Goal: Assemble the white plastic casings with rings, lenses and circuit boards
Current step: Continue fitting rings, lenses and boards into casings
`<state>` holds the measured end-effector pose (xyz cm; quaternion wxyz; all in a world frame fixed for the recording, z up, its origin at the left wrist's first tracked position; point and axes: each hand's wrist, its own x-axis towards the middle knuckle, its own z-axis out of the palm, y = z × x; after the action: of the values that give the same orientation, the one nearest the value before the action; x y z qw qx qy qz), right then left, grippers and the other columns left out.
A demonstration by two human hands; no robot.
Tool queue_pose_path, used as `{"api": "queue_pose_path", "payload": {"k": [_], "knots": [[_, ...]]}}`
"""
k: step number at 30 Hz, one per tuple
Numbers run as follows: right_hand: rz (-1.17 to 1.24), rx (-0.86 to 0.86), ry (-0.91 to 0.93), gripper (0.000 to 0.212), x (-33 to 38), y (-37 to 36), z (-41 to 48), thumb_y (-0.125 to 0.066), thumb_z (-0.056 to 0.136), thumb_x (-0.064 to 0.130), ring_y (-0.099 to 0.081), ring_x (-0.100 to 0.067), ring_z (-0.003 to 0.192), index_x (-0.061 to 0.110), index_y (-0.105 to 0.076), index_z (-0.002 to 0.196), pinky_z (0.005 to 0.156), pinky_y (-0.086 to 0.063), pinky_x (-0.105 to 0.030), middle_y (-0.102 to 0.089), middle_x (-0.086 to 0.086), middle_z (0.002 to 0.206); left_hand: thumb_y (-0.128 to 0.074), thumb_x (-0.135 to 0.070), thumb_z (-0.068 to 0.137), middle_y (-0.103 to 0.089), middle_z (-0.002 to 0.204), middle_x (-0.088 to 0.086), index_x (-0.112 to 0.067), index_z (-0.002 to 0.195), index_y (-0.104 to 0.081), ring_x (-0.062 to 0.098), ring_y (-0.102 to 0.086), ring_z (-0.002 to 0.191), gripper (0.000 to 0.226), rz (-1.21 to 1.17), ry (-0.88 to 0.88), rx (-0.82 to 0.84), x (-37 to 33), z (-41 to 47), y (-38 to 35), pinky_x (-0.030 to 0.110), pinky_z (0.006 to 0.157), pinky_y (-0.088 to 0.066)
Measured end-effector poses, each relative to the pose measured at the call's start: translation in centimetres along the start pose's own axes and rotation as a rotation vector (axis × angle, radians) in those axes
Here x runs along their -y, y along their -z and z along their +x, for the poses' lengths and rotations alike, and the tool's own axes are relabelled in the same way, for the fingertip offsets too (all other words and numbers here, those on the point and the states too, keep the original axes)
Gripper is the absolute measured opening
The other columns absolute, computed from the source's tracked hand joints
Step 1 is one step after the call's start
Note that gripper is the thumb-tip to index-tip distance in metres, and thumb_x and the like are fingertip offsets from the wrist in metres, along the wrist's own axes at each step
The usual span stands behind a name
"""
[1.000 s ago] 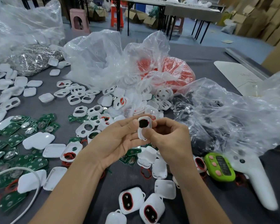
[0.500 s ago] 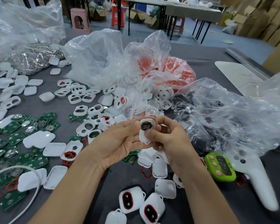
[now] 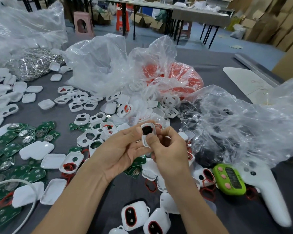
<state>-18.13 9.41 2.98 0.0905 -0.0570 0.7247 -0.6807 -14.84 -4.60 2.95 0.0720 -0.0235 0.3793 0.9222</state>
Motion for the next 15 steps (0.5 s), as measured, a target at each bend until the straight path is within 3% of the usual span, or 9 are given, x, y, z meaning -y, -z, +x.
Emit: {"api": "queue_pose_path", "payload": {"k": [2, 4, 8, 11, 15], "knots": [[0.200, 0.126, -0.192, 0.014, 0.9, 0.7, 0.3, -0.074, 0.091, 0.007, -0.045, -0.013, 0.050, 0.009, -0.060, 0.091, 0.045, -0.041, -0.022, -0.052, -0.009, 0.075, -0.092, -0.034, 0.071, -0.070, 0.125, 0.022, -0.005, 0.119, -0.075, 0.030, -0.072, 0.110, 0.058, 0.008, 0.009, 0.031, 0.0, -0.2, 0.1, 0.037, 0.083, -0.064], [0.299, 0.209, -0.308, 0.015, 1.4, 1.4, 0.3, -0.072, 0.090, 0.003, -0.043, -0.013, 0.049, 0.006, -0.063, 0.101, 0.042, -0.036, -0.020, -0.052, -0.010, 0.075, -0.093, -0.035, 0.070, -0.070, 0.125, 0.021, -0.005, 0.122, -0.073, 0.029, -0.072, 0.108, 0.064, 0.020, 0.012, 0.056, 0.1, -0.2, 0.1, 0.039, 0.088, -0.063], [0.273, 0.111, -0.217, 0.008, 1.3, 0.9, 0.0, -0.070, 0.093, 0.004, -0.043, -0.010, 0.047, 0.006, -0.062, 0.096, 0.041, -0.037, -0.018, -0.052, -0.009, 0.074, -0.093, -0.032, 0.071, -0.068, 0.130, 0.023, -0.004, 0.122, -0.073, 0.031, -0.069, 0.116, 0.062, -0.011, -0.014, 0.055, 0.4, 0.1, -0.2, 0.037, 0.087, -0.062], [0.233, 0.003, -0.092, 0.016, 0.7, 0.0, -0.3, -0.071, 0.095, 0.012, -0.044, -0.006, 0.048, 0.012, -0.059, 0.084, 0.044, -0.039, -0.016, -0.051, -0.002, 0.067, -0.095, -0.031, 0.068, -0.068, 0.129, 0.022, -0.004, 0.122, -0.073, 0.032, -0.068, 0.119, 0.064, -0.027, -0.048, 0.029, 0.6, 0.4, -0.2, 0.041, 0.097, -0.058], [0.386, 0.001, -0.165, 0.012, 0.7, -0.4, -0.5, -0.071, 0.094, 0.013, -0.045, -0.009, 0.054, 0.009, -0.060, 0.092, 0.052, -0.041, -0.022, -0.053, -0.004, 0.070, -0.094, -0.023, 0.069, -0.069, 0.128, 0.021, -0.004, 0.122, -0.073, 0.031, -0.067, 0.120, 0.060, -0.062, -0.079, 0.044, 0.8, 0.5, -0.4, 0.040, 0.096, -0.058]]}}
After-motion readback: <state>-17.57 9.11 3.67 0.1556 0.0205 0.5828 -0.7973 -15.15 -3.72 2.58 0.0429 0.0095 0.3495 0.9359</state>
